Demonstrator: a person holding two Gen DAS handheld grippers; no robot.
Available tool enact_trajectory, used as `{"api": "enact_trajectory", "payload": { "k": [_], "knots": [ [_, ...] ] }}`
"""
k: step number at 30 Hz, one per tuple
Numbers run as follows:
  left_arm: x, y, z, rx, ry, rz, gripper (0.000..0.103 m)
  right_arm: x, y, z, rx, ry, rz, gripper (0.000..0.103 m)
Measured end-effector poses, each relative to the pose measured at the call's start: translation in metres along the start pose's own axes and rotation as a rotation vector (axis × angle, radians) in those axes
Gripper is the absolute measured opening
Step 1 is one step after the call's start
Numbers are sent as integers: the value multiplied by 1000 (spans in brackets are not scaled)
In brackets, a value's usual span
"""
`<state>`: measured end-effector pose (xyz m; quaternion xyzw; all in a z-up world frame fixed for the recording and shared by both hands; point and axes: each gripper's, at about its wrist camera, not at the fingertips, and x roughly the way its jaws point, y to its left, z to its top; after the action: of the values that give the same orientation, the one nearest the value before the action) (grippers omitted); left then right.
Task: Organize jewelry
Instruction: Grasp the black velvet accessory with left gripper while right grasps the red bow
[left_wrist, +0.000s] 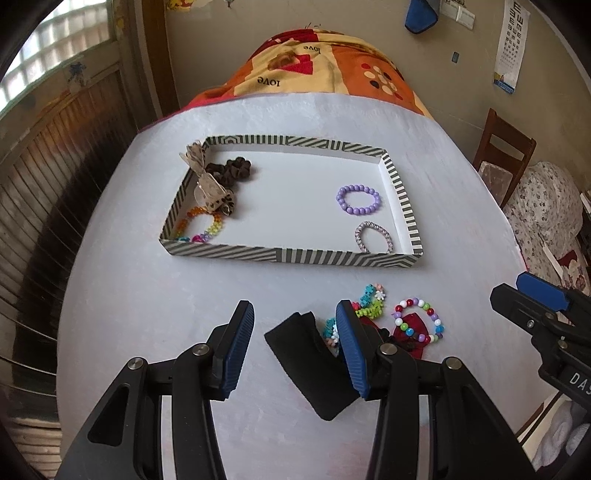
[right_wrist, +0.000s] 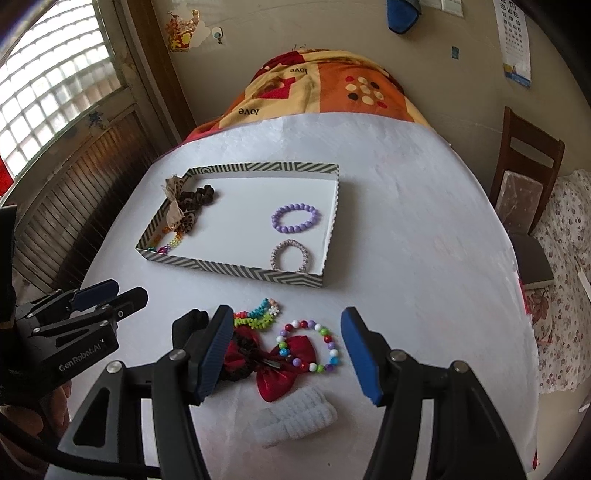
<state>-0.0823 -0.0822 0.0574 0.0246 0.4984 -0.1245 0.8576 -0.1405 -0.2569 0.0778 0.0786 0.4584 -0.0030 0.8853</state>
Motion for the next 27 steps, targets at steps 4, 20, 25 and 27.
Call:
{"api": "enact_trajectory", "payload": {
  "k": [4,20,25,27],
  "knots": [
    [5,9,-3,-41,23,-41,38,3,-10,-6,12,19,-11,63],
    [58,40,-32,-292,245,-235,38,33,-43,-38,18,132,63,63],
    [72,37,-34,-310,272,-239,38,47,-36,-40,-9,165,104,63],
    [79,37,-35,-321,283,-229,38,48,-28,-39,-44,169,135,63]
  ]
}}
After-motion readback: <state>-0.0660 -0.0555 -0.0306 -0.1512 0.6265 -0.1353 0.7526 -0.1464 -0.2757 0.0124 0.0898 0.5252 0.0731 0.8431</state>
